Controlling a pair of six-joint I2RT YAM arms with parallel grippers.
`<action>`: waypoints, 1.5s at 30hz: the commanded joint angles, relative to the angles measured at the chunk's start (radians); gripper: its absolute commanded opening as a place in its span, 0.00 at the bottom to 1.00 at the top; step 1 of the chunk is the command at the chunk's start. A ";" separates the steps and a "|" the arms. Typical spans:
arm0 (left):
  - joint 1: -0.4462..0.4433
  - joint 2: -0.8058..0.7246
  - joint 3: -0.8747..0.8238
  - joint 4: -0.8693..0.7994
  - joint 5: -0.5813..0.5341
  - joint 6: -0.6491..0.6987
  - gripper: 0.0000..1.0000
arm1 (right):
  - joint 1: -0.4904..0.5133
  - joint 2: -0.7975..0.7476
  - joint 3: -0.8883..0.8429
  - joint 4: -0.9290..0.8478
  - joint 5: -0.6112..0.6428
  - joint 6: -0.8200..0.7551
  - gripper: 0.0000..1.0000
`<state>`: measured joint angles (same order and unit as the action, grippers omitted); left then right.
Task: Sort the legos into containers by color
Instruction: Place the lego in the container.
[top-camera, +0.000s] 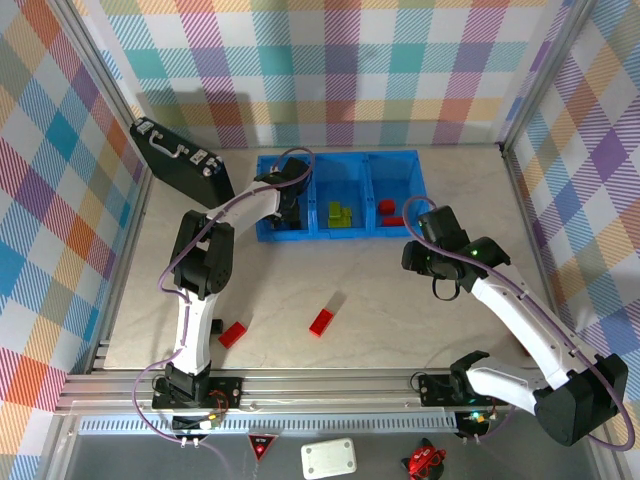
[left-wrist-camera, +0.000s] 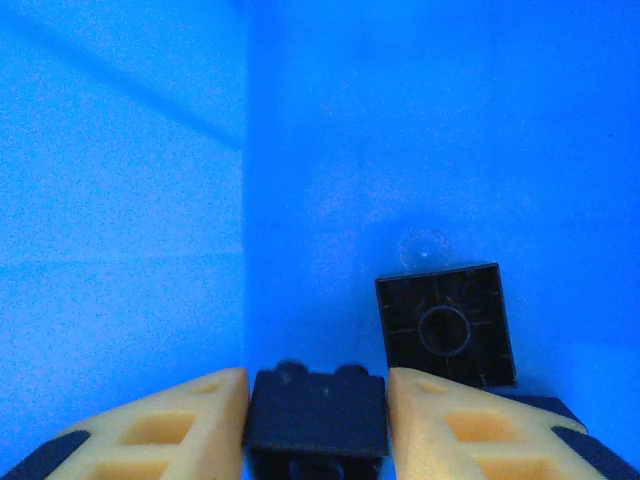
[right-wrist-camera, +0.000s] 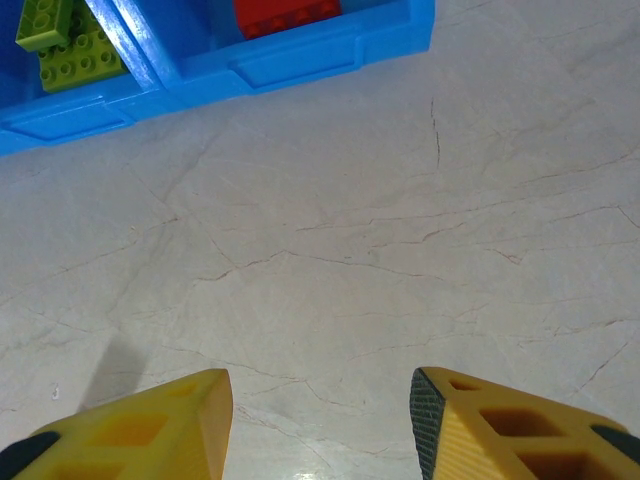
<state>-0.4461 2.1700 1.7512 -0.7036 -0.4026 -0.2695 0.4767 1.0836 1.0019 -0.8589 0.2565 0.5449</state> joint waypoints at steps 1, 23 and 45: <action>0.012 -0.001 0.024 0.007 0.011 -0.012 0.42 | -0.007 -0.018 -0.006 -0.020 0.025 0.003 0.52; 0.012 -0.164 -0.058 -0.047 0.182 -0.046 0.41 | -0.007 -0.027 -0.008 -0.021 0.021 -0.001 0.52; 0.012 -0.528 -0.415 -0.135 0.298 -0.118 0.41 | -0.007 0.024 -0.026 0.003 -0.080 -0.041 0.52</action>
<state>-0.4442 1.6970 1.3796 -0.7940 -0.1249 -0.3599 0.4767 1.1011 0.9867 -0.8608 0.2073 0.5224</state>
